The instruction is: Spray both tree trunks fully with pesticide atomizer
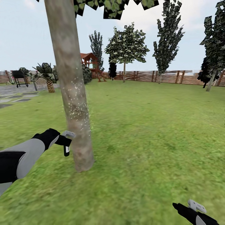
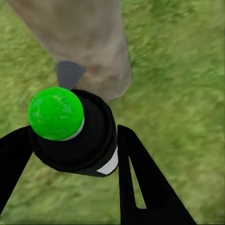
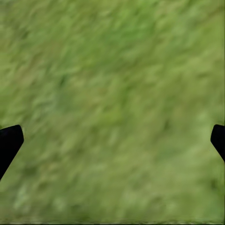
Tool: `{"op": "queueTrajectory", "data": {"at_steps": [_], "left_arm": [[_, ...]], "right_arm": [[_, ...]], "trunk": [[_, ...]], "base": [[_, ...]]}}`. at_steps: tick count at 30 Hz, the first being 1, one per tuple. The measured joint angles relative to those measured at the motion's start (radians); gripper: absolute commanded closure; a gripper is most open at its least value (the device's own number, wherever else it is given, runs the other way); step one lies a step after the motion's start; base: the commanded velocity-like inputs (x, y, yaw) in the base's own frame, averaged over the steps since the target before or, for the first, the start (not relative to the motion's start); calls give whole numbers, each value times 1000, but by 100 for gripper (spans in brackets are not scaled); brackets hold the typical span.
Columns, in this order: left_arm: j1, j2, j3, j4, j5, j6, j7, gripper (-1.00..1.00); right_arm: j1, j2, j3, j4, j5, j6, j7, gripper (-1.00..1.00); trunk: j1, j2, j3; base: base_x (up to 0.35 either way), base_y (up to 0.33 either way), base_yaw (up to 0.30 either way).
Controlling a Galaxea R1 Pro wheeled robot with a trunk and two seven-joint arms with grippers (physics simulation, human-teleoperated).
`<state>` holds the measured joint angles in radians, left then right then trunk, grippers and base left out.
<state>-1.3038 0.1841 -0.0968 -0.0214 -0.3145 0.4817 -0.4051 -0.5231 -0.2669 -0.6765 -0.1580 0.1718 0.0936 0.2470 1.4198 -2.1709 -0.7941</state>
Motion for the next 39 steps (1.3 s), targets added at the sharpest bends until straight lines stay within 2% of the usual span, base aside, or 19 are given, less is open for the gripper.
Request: {"op": "queueTrajectory", "data": {"at_steps": [9, 17, 29, 39], "left_arm": [[0, 0, 0, 0, 0, 1, 0, 100], [0, 0, 0, 0, 0, 2, 0, 100], [0, 0, 0, 0, 0, 2, 0, 100], [0, 1, 0, 0, 0, 2, 0, 100]], "right_arm": [[0, 0, 0, 0, 0, 0, 0, -100], [0, 0, 0, 0, 0, 0, 0, -100], [0, 0, 0, 0, 0, 0, 0, -100], [0, 0, 0, 0, 0, 0, 0, -100]], "trunk": [[0, 0, 0], [0, 0, 0], [0, 0, 0], [0, 0, 0]], "base": [[-120, 291, -9], [-1, 318, -247], [-81, 182, -33], [-140, 282, -246]]}}
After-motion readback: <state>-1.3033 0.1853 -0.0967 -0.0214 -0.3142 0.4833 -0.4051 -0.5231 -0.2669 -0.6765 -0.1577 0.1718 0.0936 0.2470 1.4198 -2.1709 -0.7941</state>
